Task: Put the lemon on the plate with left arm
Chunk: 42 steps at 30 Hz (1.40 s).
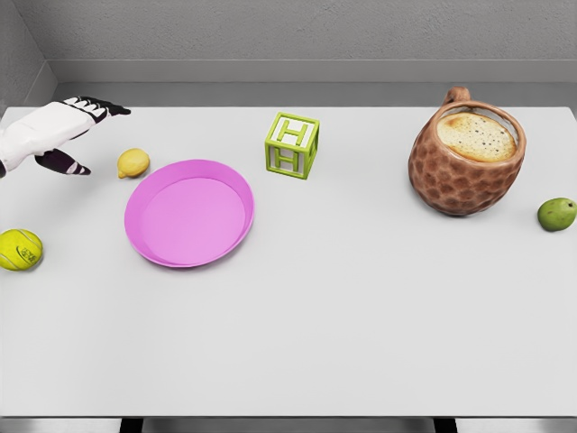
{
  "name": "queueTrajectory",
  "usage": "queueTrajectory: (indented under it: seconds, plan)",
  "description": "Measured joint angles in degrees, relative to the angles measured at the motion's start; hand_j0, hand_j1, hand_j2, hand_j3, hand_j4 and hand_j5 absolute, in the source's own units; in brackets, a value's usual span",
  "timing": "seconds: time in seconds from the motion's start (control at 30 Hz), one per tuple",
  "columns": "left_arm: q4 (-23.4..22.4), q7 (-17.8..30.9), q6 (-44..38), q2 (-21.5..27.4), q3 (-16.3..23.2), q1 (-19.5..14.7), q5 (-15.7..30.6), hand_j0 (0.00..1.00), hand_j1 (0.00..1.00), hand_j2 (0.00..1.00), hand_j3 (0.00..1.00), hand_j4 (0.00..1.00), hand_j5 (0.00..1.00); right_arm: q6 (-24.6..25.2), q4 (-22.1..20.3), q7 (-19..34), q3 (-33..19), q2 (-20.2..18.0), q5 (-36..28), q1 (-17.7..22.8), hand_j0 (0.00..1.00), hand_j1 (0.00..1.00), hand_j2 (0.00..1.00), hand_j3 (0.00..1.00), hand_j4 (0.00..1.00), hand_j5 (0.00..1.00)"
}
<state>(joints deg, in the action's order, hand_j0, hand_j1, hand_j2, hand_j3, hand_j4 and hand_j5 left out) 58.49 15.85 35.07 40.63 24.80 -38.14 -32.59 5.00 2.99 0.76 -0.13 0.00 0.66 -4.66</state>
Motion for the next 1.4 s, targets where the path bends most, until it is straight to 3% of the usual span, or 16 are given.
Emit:
queueTrajectory:
  seconds: [0.37, 0.47, 0.7, 0.87, 1.13, 1.4]
  plan:
    - [-1.15, 0.0, -0.01, -0.37, 3.09, -3.34, -0.57, 1.0, 1.0, 1.0, 1.0, 1.0, 1.0, 0.1, 0.2, -0.07, -0.14, 0.0, -0.13, 1.32, 1.0, 1.0, 1.0, 1.0, 1.0, 1.0]
    - [-3.63, -0.12, -0.01, -0.87, 5.2, -6.42, -0.43, 1.0, 1.0, 1.0, 1.0, 1.0, 1.0, 0.1, 0.21, -0.07, -0.15, 0.0, -0.13, 1.32, 1.0, 1.0, 1.0, 1.0, 1.0, 1.0]
    - [-9.5, -0.03, -0.01, -2.53, 10.29, -9.05, -0.73, 1.0, 1.0, 1.0, 1.0, 1.0, 1.0, 0.1, 0.2, -0.07, -0.15, 0.0, -0.13, 1.32, 1.0, 1.0, 1.0, 1.0, 1.0, 1.0]
    - [-11.07, -0.36, 0.01, -3.69, 13.79, -9.84, -0.81, 1.0, 1.0, 1.0, 1.0, 1.0, 1.0, 0.1, 0.2, -0.07, -0.15, 0.0, -0.13, 1.32, 1.0, 1.0, 1.0, 1.0, 1.0, 1.0]
    - [-12.8, -4.73, -0.01, -4.2, 14.95, -10.37, -1.03, 1.0, 1.0, 1.0, 1.0, 1.0, 1.0, 0.1, 0.2, -0.07, -0.15, 0.0, -0.13, 1.32, 1.0, 1.0, 1.0, 1.0, 1.0, 1.0]
    - [-16.04, -2.86, -0.01, -5.0, 17.93, -12.04, -2.85, 1.0, 1.0, 1.0, 1.0, 1.0, 1.0, 0.1, 0.22, -0.07, -0.15, 0.0, -0.13, 1.32, 1.0, 1.0, 1.0, 1.0, 1.0, 1.0]
